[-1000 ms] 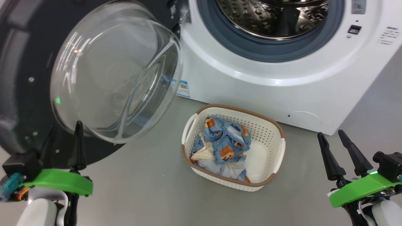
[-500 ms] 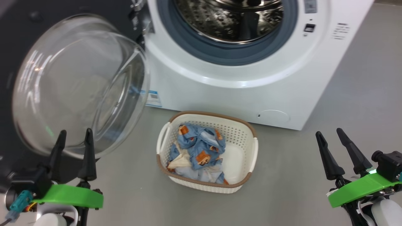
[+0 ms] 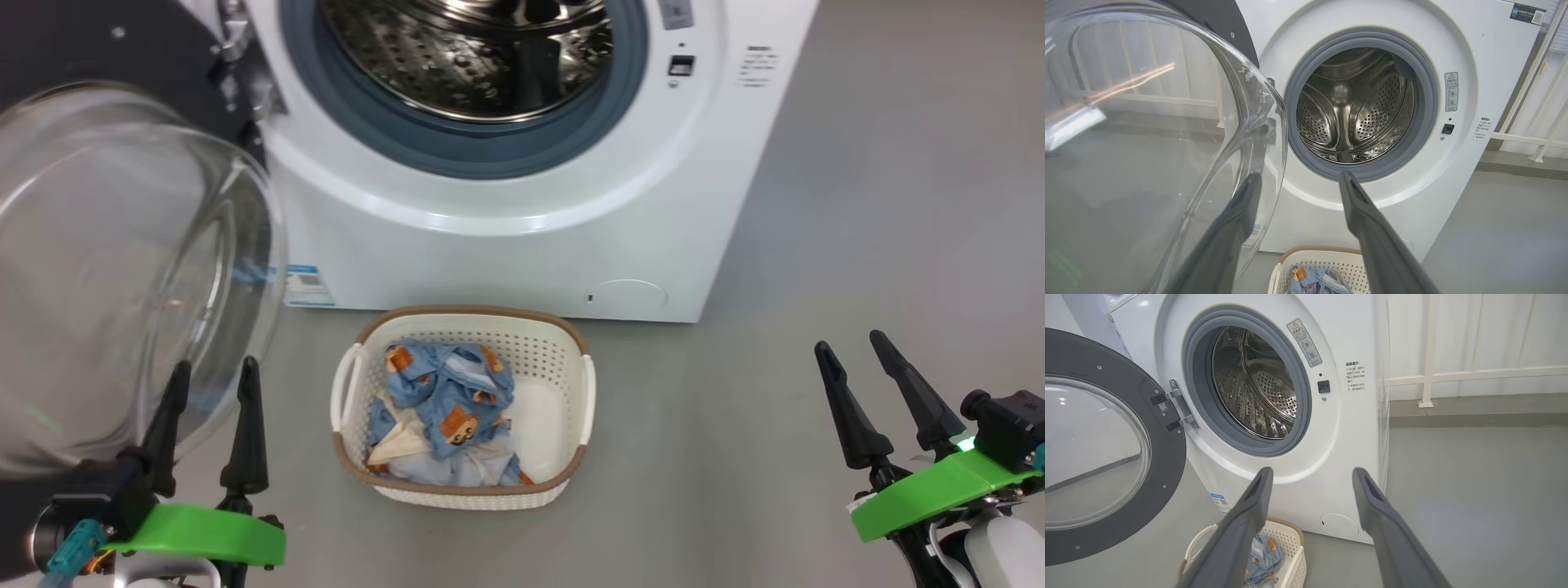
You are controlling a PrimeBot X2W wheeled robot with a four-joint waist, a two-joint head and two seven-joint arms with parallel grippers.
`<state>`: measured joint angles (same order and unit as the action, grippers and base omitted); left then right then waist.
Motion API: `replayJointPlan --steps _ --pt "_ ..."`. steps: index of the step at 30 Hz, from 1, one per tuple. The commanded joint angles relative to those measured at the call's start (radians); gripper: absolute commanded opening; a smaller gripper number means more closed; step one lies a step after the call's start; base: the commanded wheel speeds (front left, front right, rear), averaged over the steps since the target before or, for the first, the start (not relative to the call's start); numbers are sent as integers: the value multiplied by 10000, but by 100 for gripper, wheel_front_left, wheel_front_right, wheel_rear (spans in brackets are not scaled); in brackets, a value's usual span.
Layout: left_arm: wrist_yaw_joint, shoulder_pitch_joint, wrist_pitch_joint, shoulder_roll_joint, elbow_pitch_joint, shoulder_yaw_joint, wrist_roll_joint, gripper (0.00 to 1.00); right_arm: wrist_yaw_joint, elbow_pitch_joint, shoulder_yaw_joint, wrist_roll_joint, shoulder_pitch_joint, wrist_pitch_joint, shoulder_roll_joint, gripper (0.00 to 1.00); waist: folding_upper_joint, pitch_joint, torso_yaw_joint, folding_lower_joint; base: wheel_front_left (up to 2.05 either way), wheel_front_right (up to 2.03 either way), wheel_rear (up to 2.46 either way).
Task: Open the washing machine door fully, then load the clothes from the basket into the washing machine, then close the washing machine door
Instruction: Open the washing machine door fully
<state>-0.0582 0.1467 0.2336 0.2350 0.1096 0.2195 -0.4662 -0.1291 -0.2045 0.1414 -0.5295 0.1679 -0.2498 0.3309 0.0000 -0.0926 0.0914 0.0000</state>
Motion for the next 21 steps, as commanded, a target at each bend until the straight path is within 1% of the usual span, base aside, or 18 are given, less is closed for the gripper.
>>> replayJointPlan --steps 1,7,12,21 --pt "-106 93 107 209 -270 -363 161 100 -16 277 183 91 218 -120 228 100 0 -44 -468 0 0 0 0" --pt "-82 -136 187 206 -301 -412 198 100 -16 297 238 161 243 -120 268 100 0 -35 -901 0 0 0 0" --pt "-16 -331 226 160 -242 -487 147 100 -16 272 261 205 229 -120 278 100 0 15 -1120 0 0 0 0" --pt "132 -450 271 -20 -23 -497 330 100 -16 231 156 292 135 -120 344 100 0 96 -1253 0 0 0 0"
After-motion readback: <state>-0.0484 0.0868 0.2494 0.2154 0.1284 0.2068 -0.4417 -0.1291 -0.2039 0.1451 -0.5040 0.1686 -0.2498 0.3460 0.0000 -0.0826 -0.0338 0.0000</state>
